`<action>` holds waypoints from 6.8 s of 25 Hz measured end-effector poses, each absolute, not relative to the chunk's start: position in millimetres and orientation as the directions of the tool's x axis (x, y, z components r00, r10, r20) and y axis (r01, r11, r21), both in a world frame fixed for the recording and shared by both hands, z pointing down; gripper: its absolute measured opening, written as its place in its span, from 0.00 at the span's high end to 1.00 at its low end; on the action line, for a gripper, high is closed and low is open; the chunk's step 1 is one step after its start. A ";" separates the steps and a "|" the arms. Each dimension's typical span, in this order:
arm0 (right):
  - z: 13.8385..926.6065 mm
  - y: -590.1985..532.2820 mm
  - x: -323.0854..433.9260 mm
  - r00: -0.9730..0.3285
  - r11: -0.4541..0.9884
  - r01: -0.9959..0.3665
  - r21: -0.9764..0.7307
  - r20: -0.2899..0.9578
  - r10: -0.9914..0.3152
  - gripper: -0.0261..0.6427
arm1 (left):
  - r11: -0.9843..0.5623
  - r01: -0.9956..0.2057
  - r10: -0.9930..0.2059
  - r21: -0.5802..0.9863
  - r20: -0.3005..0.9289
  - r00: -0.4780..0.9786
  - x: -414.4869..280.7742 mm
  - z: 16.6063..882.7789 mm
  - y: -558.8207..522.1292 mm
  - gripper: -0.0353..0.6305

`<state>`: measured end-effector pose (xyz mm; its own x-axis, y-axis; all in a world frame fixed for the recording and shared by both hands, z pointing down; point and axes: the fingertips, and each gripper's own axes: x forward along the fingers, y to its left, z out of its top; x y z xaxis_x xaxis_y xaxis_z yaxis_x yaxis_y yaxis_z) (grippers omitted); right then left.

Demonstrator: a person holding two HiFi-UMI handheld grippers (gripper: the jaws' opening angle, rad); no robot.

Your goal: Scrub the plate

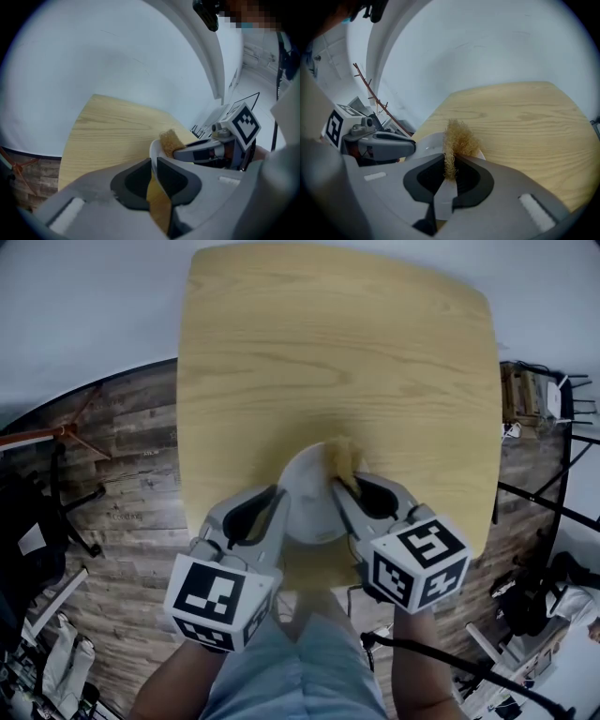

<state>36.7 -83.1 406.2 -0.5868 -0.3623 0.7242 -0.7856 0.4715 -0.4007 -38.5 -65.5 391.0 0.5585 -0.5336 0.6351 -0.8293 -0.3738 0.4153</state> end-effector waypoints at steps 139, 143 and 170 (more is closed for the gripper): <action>420.3 28.9 -18.4 -0.678 0.567 -0.659 -0.494 0.717 -0.164 0.90 | -0.379 -0.898 -0.602 0.223 0.678 0.422 -80.6 397.5 -67.5 0.87; 417.1 29.2 -18.9 -0.680 0.569 -0.659 -0.492 0.713 -0.171 0.90 | -0.357 -0.909 -0.638 0.213 0.655 0.404 -88.7 386.1 -64.8 0.87; 129.3 91.1 13.4 -0.831 0.837 -0.542 -0.071 0.192 -0.522 0.90 | -0.044 -0.998 -0.999 -0.055 0.022 0.043 -75.3 105.6 105.5 0.87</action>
<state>13.4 91.1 129.3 -0.8312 -0.5217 0.1923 -0.5420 0.8374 -0.0712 -75.3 105.5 105.6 0.0433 -0.9988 0.0218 -0.9975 -0.0444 -0.0549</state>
